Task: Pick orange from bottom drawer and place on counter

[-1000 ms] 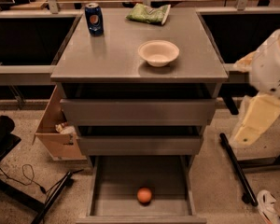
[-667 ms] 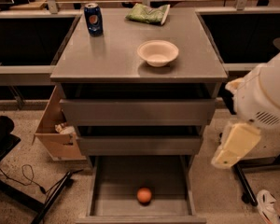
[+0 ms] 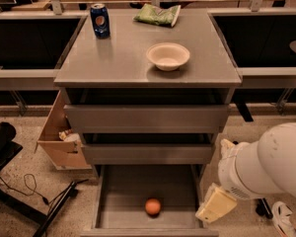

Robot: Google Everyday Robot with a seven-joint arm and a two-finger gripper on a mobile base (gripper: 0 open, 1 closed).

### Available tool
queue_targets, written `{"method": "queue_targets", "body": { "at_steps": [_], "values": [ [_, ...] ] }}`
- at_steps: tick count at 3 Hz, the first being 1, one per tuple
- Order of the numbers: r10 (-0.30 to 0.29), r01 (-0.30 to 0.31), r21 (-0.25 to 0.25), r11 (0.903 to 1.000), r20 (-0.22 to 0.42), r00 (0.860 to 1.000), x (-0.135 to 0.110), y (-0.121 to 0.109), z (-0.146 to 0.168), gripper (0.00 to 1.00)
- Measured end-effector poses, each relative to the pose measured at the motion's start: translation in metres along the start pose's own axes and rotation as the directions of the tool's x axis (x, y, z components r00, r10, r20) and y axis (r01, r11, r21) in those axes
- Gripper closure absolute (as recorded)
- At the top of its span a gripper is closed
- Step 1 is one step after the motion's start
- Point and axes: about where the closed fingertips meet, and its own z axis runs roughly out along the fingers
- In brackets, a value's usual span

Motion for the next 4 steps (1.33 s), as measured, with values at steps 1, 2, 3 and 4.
{"method": "queue_targets", "body": {
  "at_steps": [1, 2, 3, 4],
  "values": [
    [0.002, -0.002, 0.002, 1.0000, 0.003, 1.000, -0.001, -0.001, 0.001, 0.00],
    [0.046, -0.046, 0.002, 0.9989, 0.035, 0.998, 0.000, 0.004, 0.042, 0.00],
    [0.069, -0.068, -0.031, 0.9972, 0.021, 0.997, 0.018, 0.030, 0.117, 0.00],
    [0.076, -0.076, -0.007, 0.9971, 0.040, 0.996, 0.031, 0.027, 0.169, 0.00]
  ]
}}
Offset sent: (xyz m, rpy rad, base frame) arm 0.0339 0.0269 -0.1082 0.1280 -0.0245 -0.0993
